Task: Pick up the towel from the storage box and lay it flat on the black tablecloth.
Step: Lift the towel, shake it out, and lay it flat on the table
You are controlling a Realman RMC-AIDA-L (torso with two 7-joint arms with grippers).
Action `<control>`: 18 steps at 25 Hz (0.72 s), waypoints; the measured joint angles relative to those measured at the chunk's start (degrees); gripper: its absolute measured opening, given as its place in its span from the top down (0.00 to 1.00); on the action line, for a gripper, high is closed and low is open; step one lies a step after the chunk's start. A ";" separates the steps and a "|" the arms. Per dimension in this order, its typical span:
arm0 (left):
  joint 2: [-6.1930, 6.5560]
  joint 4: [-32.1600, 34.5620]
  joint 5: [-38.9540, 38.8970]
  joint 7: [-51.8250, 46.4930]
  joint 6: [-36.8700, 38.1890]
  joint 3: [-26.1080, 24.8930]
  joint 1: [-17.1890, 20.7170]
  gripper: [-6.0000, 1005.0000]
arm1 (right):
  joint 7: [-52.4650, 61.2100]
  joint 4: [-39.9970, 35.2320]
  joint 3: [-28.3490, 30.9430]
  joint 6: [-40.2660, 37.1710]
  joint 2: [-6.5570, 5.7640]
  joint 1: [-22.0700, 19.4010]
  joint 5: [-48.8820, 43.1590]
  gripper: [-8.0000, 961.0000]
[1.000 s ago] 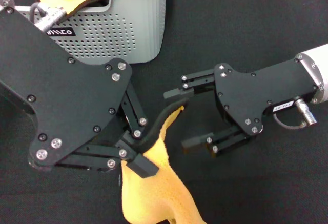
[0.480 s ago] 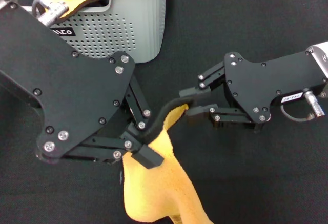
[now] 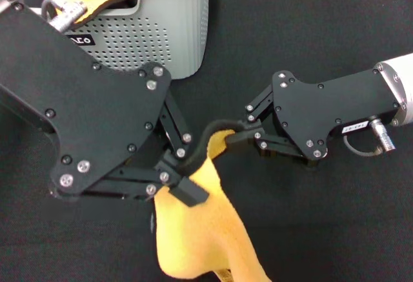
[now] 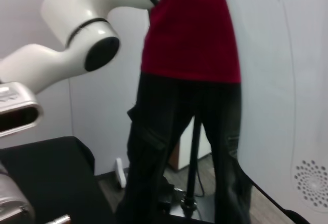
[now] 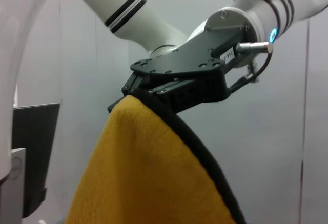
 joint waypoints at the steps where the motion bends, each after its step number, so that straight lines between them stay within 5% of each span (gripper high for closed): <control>1: -0.38 -0.08 0.55 0.00 -0.02 -0.66 0.20 0.97 | -0.31 -0.49 0.47 0.09 0.09 -0.45 -0.02 0.85; 6: -2.65 -0.55 4.23 0.13 -0.05 -4.09 1.91 0.97 | -1.41 -4.81 2.54 1.90 0.21 -3.94 -0.53 0.99; 10: -3.70 -0.94 5.94 0.26 -0.05 -5.23 2.97 0.97 | -1.24 -8.59 3.91 4.19 0.32 -6.49 -0.76 0.99; 18: -10.30 -1.46 15.38 1.97 -0.08 -13.94 6.76 0.96 | 1.93 -14.56 10.36 6.36 0.48 -7.96 -2.87 0.99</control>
